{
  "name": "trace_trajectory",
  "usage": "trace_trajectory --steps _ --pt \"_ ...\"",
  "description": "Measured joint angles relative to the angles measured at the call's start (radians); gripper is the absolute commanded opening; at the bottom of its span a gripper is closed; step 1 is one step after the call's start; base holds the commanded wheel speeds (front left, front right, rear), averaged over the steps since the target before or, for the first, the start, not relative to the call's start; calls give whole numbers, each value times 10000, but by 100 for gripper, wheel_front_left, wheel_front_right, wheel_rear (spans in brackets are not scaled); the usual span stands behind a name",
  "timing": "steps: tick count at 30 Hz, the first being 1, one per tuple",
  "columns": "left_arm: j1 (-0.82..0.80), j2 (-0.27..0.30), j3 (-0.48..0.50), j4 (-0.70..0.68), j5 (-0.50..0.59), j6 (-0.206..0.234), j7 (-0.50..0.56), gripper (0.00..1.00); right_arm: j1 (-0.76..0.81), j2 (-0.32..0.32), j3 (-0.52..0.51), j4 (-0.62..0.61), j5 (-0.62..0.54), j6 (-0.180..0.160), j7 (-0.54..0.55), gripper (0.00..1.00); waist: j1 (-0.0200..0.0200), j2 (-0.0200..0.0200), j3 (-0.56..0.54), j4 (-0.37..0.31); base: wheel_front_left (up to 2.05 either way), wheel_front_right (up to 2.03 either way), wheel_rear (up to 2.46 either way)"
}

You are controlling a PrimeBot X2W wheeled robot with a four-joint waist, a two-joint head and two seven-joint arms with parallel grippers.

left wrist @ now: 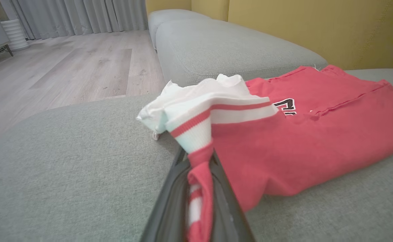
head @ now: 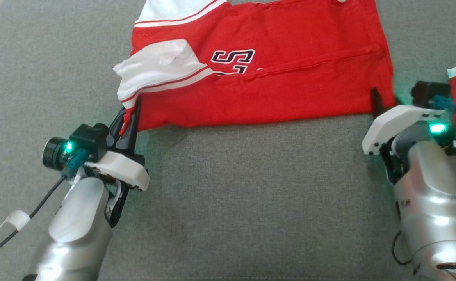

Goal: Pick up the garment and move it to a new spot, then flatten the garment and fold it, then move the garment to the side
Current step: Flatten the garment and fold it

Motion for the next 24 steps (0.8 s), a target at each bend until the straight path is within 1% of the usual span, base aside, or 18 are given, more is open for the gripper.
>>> trace_trajectory --steps 2,6,9,12,15,18,20,24 --pt "6 33 -12 40 0 0 81 0 -1 21 33 140 -318 0 -278 0 0 0 -42 -47 0 0 0" --pt "127 136 -94 263 -44 -2 291 0 85 36 12 458 -441 0 -769 0 0 0 -308 -162 0 0 0" --pt "514 261 -278 456 -48 -12 500 0 358 48 -29 616 -217 0 -1143 0 0 0 -652 -277 0 0 0" --pt "1096 445 -341 621 -105 -86 790 0 897 82 8 800 313 0 -1363 0 -1 0 -1111 -417 0 0 0" --pt "1712 650 -518 589 -247 -157 1143 0 1564 157 188 838 807 0 -1446 0 -3 0 -1594 -588 0 0 0" --pt "2341 832 -654 274 -385 -190 1528 0 2148 167 339 763 1239 0 -1438 0 -3 0 -2026 -796 0 0 0" --pt "2759 945 -713 -44 -525 -265 1812 0 2530 169 401 556 1300 0 -1369 0 -4 1 -2256 -953 0 0 0" --pt "3472 1195 -878 -732 -746 -263 2291 0 3341 171 562 -113 1714 0 -982 0 -3 0 -2555 -1212 0 0 0"
